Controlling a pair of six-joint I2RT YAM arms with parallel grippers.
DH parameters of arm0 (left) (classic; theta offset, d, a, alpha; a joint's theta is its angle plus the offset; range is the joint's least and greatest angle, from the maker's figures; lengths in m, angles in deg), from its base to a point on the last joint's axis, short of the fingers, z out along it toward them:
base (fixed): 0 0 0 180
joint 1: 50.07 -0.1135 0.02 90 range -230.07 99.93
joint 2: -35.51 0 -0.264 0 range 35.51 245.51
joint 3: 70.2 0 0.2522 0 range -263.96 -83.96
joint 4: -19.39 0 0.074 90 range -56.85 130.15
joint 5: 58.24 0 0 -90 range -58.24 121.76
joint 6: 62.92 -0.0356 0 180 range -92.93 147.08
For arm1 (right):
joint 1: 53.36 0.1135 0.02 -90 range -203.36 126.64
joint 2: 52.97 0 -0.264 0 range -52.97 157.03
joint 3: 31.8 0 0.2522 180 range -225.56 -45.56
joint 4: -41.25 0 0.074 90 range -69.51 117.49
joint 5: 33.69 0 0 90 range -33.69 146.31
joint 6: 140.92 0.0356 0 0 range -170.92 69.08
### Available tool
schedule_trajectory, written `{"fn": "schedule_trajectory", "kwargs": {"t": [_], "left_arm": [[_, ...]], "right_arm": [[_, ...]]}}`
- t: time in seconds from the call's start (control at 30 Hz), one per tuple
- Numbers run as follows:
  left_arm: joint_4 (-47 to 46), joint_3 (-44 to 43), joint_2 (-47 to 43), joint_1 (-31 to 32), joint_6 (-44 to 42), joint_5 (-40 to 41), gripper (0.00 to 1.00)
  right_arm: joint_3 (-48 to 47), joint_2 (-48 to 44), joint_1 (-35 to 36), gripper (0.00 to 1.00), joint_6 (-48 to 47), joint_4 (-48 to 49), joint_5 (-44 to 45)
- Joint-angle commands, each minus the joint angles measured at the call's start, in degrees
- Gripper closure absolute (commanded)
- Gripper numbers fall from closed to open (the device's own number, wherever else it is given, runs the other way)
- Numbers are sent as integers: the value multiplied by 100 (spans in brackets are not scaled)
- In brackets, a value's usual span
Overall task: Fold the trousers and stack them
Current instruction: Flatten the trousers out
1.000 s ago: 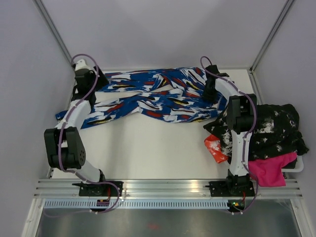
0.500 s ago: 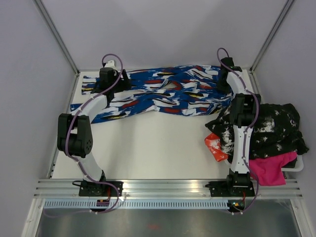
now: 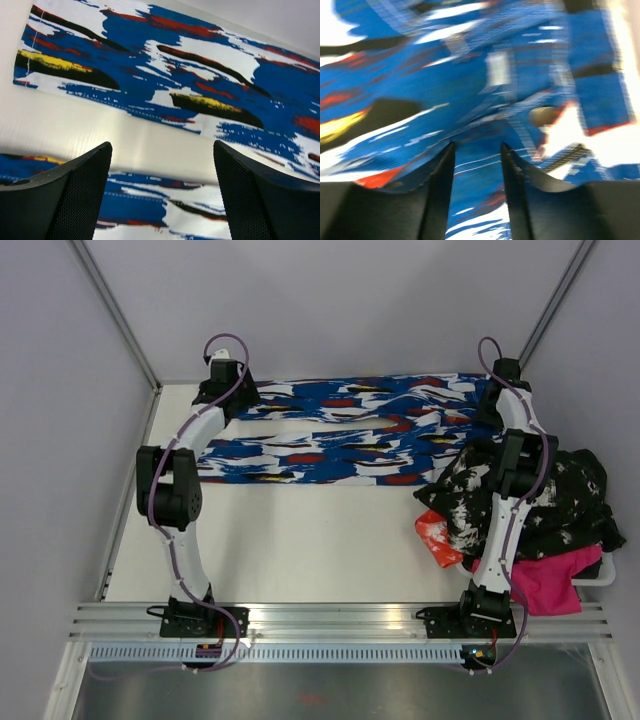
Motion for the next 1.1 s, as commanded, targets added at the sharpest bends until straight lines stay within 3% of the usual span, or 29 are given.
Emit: {"fn": "schedule_trajectory", "kwargs": {"t": [0.0,0.17,0.37,0.53,0.6,0.63,0.77,1.07], "left_arm": [[227,-744,483,-105,510,321,13],[639,-1729,1291,-368,1196,111,18],[727,-2600,2188,-430,1661,75,30],[1676,-3470,2917,-526,2435,102,43],[1765,-3436,2979,-588,2671,23,57],[1756,-3427,3041,-675,2751,-212,73],[1861,-3427,3252,-992,3165,-768,98],[2379,-3427,3226,-1563,3332,-312,98]], "right_arm": [[146,-377,544,50,-527,290,-864],[-241,-589,1142,36,-614,388,-1085],[74,-1054,1328,33,26,922,-813],[145,-1248,1328,30,89,959,-85],[180,-1388,1319,29,132,950,180],[207,-1424,1319,29,194,959,311],[339,-1617,1284,28,291,1055,356],[637,-1872,1284,26,475,871,952]]}}
